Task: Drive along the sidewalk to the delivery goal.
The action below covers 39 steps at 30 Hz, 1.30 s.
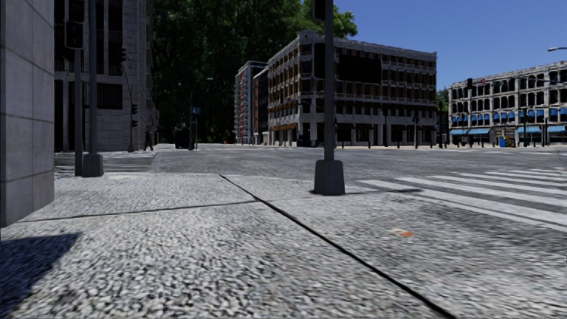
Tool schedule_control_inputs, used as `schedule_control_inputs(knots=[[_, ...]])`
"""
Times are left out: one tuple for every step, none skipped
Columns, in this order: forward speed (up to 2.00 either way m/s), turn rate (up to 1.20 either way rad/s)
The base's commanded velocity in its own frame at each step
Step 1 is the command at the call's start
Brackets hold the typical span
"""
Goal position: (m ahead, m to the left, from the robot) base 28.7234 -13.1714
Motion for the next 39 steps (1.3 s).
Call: schedule_control_inputs(knots=[[2.00, -0.61], [2.00, -0.61], [2.00, -0.61], [2.00, -0.61], [2.00, -0.61], [2.00, -0.61], [2.00, -0.61], [2.00, -0.61], [2.00, -0.61], [2.00, -0.61], [2.00, -0.61], [2.00, -0.61], [2.00, -0.61], [2.00, -0.61], [2.00, -0.61], [2.00, -0.61], [2.00, -0.61], [2.00, -0.61], [2.00, -0.61], [2.00, -0.61], [2.00, -0.61], [2.00, -0.61], [2.00, -0.61], [2.00, -0.61], [2.00, -0.61], [2.00, -0.61], [2.00, -0.61], [2.00, -0.61], [2.00, -0.61], [2.00, -0.61], [2.00, -0.61], [2.00, -0.61], [2.00, -0.61], [2.00, -0.61], [2.00, -0.61], [2.00, -0.61], [2.00, -0.61], [2.00, -0.61], [2.00, -0.61]])
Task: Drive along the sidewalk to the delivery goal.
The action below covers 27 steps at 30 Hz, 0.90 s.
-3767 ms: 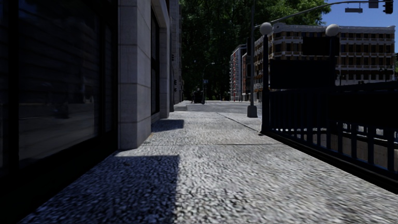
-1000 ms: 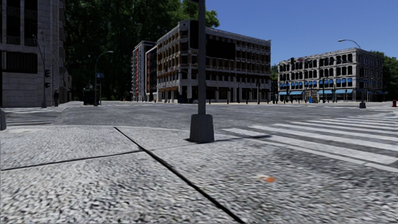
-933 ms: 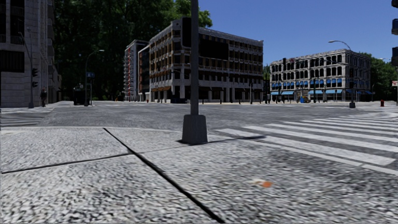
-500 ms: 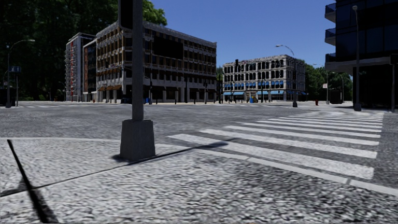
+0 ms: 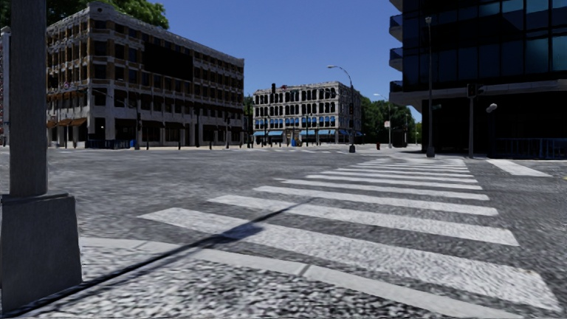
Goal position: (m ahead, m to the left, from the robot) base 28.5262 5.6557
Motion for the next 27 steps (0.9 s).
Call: schedule_control_inputs(knots=[[2.00, -0.61], [2.00, -0.61], [2.00, -0.61], [2.00, -0.61], [2.00, -0.61], [2.00, -0.61], [2.00, -0.61], [2.00, -0.61], [2.00, -0.61], [2.00, -0.61], [2.00, -0.61], [2.00, -0.61], [1.74, -0.58], [1.59, -0.56], [1.48, -0.56], [1.48, -0.56], [1.44, -0.55], [1.42, -0.53], [1.41, -0.48], [1.41, -0.48], [1.40, -0.45], [1.38, -0.42], [1.37, -0.35], [1.37, -0.35], [1.36, -0.19], [1.35, -0.02], [1.35, -0.02]])
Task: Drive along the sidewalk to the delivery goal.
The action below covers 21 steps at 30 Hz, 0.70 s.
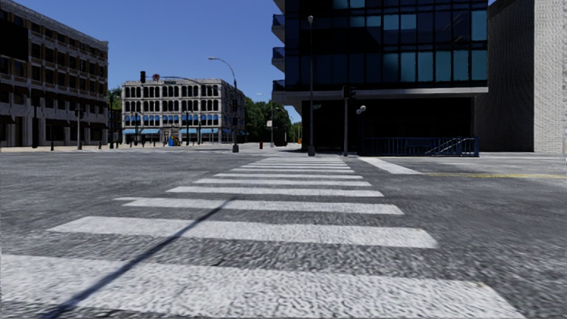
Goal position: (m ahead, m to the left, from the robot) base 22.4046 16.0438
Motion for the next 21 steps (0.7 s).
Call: schedule_control_inputs(knots=[[1.33, 0.00], [1.31, 0.00], [1.28, 0.00], [1.28, 0.00], [1.28, 0.00], [1.28, 0.00], [1.28, 0.00], [1.28, 0.00], [1.28, 0.00], [1.28, 0.00], [1.28, 0.00], [1.28, 0.00], [1.30, 0.00], [1.33, 0.00], [1.33, 0.00], [1.34, 0.00], [1.35, 0.00], [1.35, 0.00], [1.35, 0.00], [1.36, 0.00], [1.36, 0.00]])
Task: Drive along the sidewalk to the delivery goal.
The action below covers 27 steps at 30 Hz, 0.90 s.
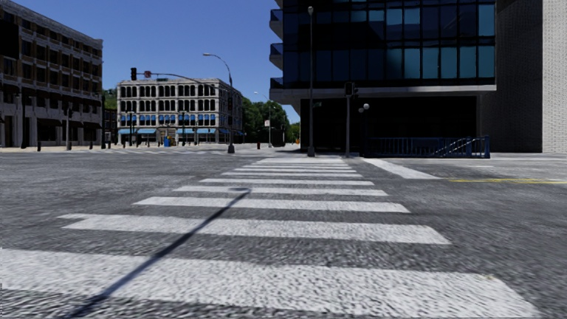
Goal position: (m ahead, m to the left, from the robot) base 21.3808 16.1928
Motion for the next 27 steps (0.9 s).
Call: schedule_control_inputs(knots=[[1.36, 0.00], [1.36, 0.00], [1.36, 0.00], [1.36, 0.00], [1.36, 0.00], [1.36, 0.00], [1.36, 0.00], [1.36, 0.00], [1.55, 0.00], [2.00, 0.00], [2.00, 0.00], [2.00, 0.00], [2.00, 0.00], [2.00, 0.00], [2.00, 0.00], [2.00, 0.00], [2.00, 0.00], [2.00, 0.00], [2.00, 0.00], [2.00, 0.00], [2.00, 0.00], [2.00, 0.00], [2.00, 0.00], [2.00, 0.00], [2.00, 0.00], [2.00, 0.00], [2.00, 0.00]])
